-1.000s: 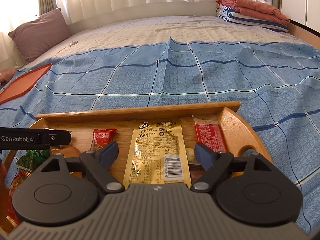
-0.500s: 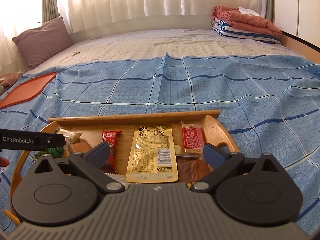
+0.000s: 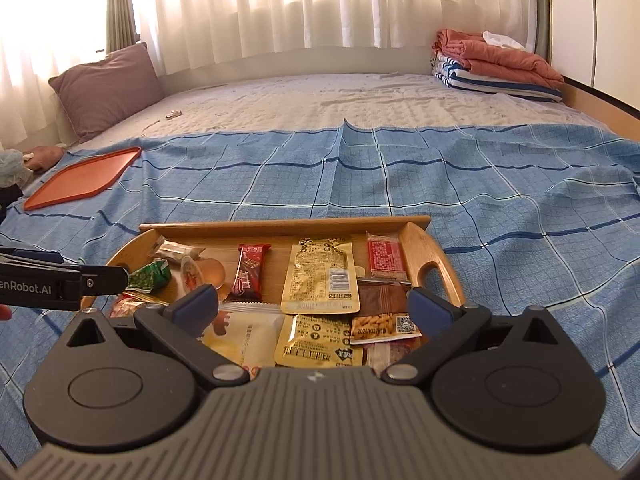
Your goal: Organize snacks
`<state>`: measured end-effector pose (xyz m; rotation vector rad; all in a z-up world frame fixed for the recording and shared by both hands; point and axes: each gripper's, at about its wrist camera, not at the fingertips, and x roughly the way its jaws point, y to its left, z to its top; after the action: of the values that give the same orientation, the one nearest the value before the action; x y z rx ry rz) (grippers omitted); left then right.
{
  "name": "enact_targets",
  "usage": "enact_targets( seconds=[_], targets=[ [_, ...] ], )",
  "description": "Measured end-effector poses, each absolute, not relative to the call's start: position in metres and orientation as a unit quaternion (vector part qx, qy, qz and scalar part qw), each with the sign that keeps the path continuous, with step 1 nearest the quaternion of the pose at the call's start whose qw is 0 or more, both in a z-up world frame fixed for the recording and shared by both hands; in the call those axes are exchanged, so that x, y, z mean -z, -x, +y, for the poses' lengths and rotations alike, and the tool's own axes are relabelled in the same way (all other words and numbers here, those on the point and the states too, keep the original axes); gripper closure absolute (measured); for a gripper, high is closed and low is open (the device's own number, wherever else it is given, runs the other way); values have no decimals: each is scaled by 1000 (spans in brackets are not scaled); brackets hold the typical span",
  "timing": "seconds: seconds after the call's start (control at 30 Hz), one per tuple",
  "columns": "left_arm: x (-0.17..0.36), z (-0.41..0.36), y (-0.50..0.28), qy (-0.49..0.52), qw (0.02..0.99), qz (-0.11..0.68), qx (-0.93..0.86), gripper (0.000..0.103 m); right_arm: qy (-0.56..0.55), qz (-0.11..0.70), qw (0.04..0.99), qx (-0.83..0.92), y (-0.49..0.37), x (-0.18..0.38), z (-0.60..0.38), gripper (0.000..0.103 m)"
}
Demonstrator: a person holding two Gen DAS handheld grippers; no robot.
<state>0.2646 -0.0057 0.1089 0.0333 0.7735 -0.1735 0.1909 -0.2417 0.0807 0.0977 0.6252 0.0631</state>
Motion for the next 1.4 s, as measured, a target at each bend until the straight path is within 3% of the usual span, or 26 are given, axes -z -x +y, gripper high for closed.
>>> enact_targets(
  seconds=[0.97, 1.4],
  targets=[
    [-144, 12, -119, 14, 937, 331, 112, 1, -30, 231, 971, -43, -65, -117, -245, 0],
    [-113, 15, -83, 3, 942, 319, 98, 1, -16, 262, 964, -33, -36, -75, -237, 0]
  ],
)
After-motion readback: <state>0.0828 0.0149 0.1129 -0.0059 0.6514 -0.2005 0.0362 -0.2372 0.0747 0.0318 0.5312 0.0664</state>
